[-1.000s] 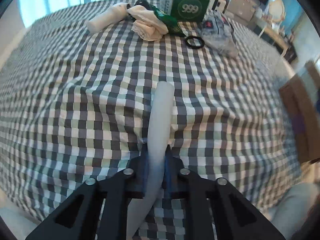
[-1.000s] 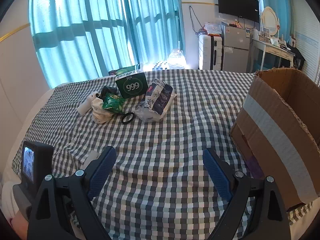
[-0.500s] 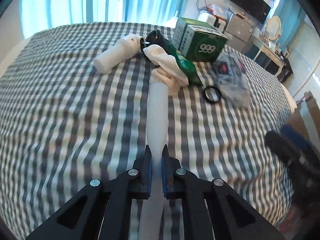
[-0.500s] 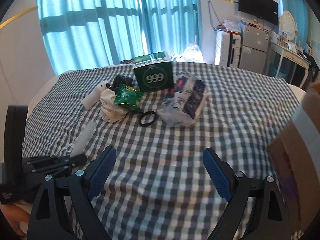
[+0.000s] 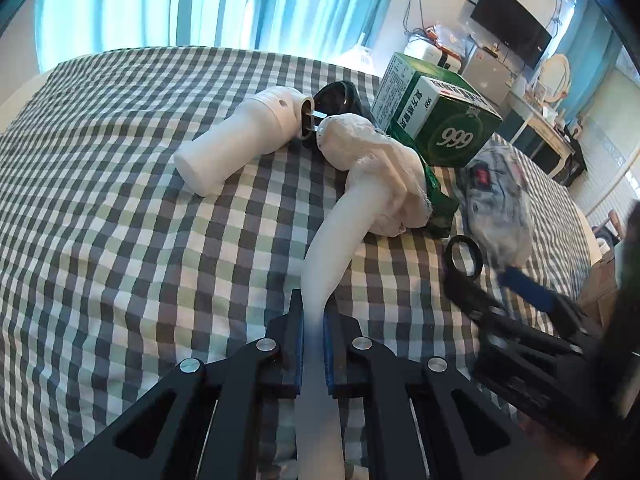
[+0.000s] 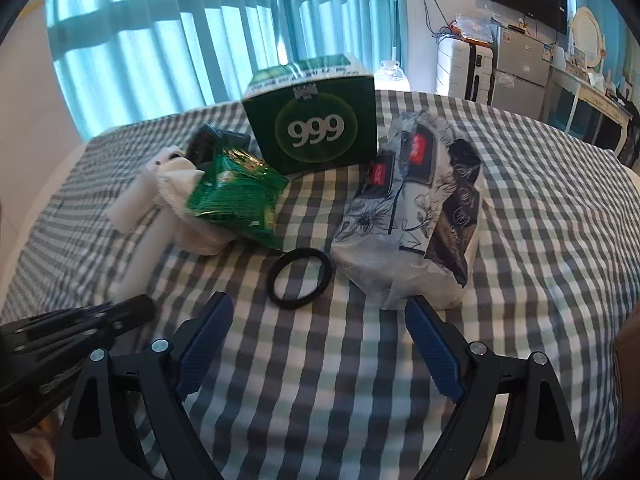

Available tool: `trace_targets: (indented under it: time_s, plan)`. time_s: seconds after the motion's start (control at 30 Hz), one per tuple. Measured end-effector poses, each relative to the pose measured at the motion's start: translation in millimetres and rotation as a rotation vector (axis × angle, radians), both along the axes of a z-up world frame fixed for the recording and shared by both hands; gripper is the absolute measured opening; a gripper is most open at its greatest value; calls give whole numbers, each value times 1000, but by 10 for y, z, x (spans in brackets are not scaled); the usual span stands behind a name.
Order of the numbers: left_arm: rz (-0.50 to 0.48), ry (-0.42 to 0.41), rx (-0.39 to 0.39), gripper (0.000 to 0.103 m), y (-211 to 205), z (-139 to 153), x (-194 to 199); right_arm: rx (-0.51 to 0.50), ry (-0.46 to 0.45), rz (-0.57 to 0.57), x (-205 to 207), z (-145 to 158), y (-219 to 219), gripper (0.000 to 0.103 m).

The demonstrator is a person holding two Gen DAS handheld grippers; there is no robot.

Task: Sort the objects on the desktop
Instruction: 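Lift the foam tube with the left tool and carry it over the box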

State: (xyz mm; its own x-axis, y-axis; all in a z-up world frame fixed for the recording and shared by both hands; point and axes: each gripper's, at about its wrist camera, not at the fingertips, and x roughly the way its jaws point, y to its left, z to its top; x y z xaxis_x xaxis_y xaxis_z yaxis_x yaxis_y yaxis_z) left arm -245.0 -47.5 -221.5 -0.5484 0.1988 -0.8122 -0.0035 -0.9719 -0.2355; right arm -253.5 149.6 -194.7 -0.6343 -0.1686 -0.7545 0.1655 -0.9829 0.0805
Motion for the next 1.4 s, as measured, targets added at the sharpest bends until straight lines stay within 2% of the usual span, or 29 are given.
trace_targets:
  time_s: [0.07, 0.1, 0.13, 0.2, 0.27, 0.37, 0.5, 0.73, 1.17, 1.3, 1.4]
  plan:
    - [0, -4, 16, 7, -24, -25, -13, 32, -2, -3, -64, -59, -59, 85]
    - [-1, -4, 22, 7, -33, -38, -21, 50, 6, 0, -78, -60, -90, 79]
    - [-2, -5, 23, 7, -38, -46, -27, 75, 15, 2, -85, -57, -122, 70]
    - [-4, -2, 25, 7, -47, -49, -25, 103, 30, 5, -81, -43, -154, 37]
    - [0, 5, 30, 7, -60, -44, -19, 98, 33, 13, -40, -27, -145, 17]
    - [40, 28, 40, 7, -133, -5, 51, 65, 14, 30, 67, 8, -89, 4]
    - [28, 64, 50, 7, -157, 103, 167, 5, -1, 53, 299, 140, 2, 4]
    - [76, 100, 78, 7, -234, 422, 562, -19, 38, 75, 744, 504, 93, 4]
    - [7, 258, 68, 7, 83, 1596, 1273, -81, 186, 87, 1508, 1454, 215, 4]
    - [-34, 301, 58, 7, 283, 1890, 1475, -96, 188, 94, 1722, 1697, 294, 4]
    - [-65, 321, 80, 8, 445, 2066, 1561, -125, 195, 92, 1872, 1897, 404, 4]
